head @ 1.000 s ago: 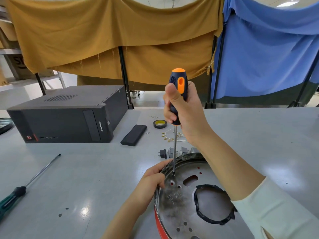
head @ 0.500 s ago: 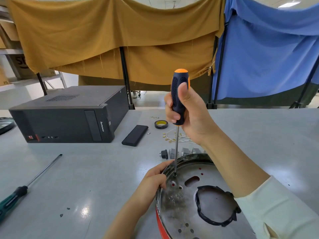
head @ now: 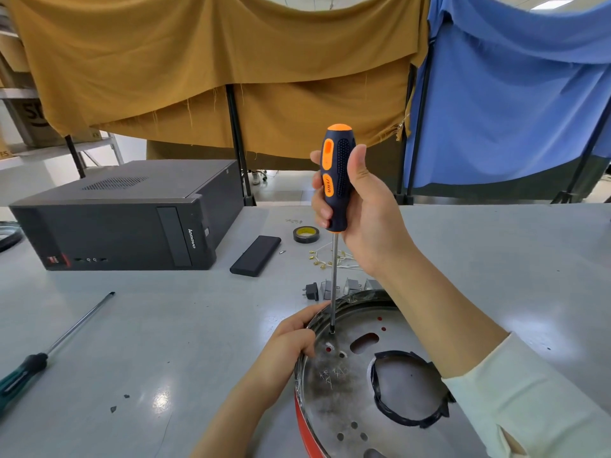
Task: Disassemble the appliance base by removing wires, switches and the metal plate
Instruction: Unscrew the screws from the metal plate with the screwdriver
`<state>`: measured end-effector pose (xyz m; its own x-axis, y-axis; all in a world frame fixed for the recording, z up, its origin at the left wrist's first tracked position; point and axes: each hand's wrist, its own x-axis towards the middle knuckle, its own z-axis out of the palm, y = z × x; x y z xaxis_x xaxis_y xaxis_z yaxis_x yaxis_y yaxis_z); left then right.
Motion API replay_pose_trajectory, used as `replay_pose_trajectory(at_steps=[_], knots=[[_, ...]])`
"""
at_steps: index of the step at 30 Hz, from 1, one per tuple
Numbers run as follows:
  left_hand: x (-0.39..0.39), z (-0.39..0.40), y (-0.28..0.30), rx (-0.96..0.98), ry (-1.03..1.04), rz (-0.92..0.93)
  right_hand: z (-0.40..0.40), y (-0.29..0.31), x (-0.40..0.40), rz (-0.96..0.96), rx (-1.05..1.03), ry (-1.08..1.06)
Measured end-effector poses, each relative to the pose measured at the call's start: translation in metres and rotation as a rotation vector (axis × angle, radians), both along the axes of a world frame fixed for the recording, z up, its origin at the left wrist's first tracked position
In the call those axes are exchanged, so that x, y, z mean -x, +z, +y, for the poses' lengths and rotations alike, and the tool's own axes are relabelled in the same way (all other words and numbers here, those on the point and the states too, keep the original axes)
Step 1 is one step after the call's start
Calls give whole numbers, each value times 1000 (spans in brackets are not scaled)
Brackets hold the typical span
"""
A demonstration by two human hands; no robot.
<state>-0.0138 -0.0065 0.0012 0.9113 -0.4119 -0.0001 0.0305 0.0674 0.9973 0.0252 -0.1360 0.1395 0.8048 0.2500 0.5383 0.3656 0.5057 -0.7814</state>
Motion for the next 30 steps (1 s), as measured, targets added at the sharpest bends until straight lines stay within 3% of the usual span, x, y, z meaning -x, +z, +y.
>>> replay_pose_trajectory(at_steps=[3,12,20,30], knots=[[0,0,0,0,-5,-6,1,2,2,1,-22,33],[2,-1,1,1,15,-10,4,0,1,-73,-33,-326],[0,-1,-1,-28,21,-10,4,3,4,-40,6,-78],[0,-1,-1,-12,-5,-27,2,1,3,-80,30,-135]])
